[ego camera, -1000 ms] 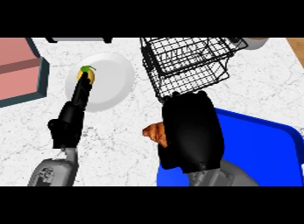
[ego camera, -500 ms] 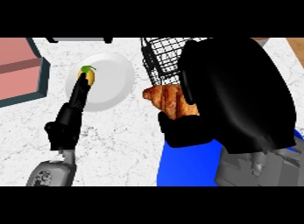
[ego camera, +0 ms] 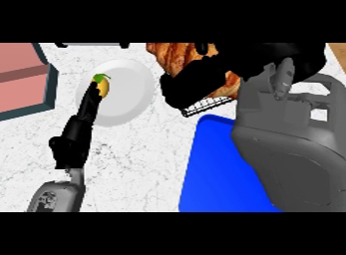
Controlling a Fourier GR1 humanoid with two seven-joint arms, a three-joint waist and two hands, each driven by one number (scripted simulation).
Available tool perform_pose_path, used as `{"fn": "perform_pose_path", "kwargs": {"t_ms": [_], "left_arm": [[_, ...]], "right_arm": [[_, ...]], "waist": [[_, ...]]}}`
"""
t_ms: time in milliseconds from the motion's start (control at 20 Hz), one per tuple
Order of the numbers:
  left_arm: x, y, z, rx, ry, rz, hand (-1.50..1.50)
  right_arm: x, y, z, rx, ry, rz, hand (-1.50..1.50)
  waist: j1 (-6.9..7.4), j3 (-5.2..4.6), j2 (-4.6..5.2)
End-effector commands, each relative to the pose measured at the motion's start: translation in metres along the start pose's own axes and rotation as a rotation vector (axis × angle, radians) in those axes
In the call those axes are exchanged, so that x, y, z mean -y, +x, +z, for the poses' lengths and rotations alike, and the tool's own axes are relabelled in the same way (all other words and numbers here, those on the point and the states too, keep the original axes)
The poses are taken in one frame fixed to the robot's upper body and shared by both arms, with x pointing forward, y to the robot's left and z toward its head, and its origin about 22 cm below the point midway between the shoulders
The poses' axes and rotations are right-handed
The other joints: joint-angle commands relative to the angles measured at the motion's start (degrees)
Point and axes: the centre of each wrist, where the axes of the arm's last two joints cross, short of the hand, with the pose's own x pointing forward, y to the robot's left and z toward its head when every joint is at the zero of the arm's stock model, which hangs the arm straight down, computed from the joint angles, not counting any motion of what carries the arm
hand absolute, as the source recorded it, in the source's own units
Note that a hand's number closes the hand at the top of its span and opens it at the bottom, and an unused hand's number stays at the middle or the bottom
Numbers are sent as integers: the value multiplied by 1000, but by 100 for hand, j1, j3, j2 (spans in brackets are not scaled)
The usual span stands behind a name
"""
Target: Pick the croissant from the tray and place it in the tiered basket
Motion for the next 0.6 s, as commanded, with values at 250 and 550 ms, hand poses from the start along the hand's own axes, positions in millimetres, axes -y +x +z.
{"fn": "perform_pose_path", "kwargs": {"t_ms": [250, 550], "left_arm": [[5, 6, 3, 1, -1, -5, 0], [0, 6, 6, -11, 2, 10, 0]], "right_arm": [[4, -5, -60, -116, -54, 44, 150], [-23, -42, -86, -121, -72, 106, 150]], "waist": [[8, 4, 18], [1, 5, 19]]}}
